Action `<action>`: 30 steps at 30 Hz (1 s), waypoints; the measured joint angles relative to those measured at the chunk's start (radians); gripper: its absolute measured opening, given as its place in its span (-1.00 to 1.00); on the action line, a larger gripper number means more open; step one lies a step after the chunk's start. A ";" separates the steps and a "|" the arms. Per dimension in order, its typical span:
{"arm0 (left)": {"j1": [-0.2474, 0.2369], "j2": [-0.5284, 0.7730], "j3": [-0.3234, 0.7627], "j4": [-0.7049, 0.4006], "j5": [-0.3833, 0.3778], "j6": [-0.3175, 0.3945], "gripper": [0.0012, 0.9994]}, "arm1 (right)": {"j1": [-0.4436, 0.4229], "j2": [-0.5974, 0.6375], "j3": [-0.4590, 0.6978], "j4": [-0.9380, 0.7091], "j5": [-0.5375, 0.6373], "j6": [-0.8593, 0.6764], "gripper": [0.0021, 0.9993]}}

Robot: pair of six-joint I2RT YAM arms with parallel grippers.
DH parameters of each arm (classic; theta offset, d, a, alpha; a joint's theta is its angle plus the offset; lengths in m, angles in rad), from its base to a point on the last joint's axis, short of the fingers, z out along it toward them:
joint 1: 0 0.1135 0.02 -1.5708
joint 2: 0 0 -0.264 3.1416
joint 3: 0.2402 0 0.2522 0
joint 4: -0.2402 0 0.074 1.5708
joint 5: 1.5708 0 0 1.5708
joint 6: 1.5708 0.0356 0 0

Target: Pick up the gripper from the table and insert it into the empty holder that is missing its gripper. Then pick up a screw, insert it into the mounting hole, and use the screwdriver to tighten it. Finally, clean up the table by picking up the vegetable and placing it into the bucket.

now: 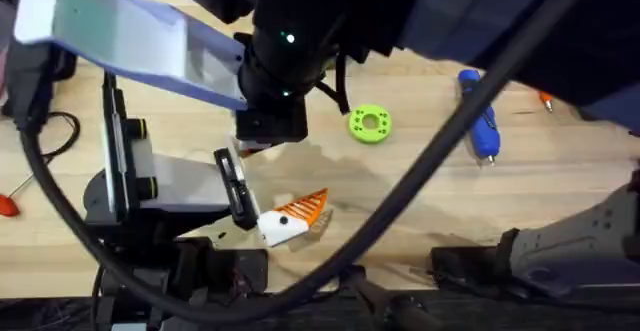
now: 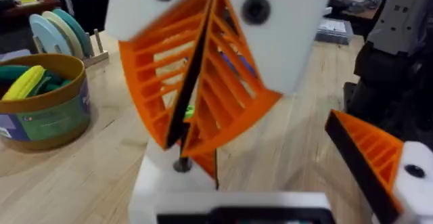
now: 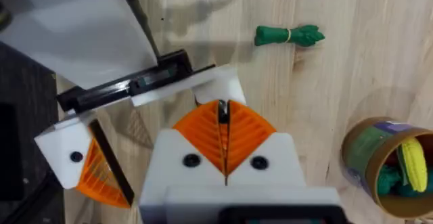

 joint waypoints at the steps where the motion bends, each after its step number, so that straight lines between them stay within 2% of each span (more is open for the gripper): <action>1: 0.000 0.000 0.000 0.000 0.000 0.000 0.97 | 0.000 0.000 0.000 0.000 0.000 0.000 -0.99; 30: 0.000 0.000 0.000 0.000 0.000 0.000 0.97 | 0.002 0.029 0.000 0.002 -0.004 0.000 -0.99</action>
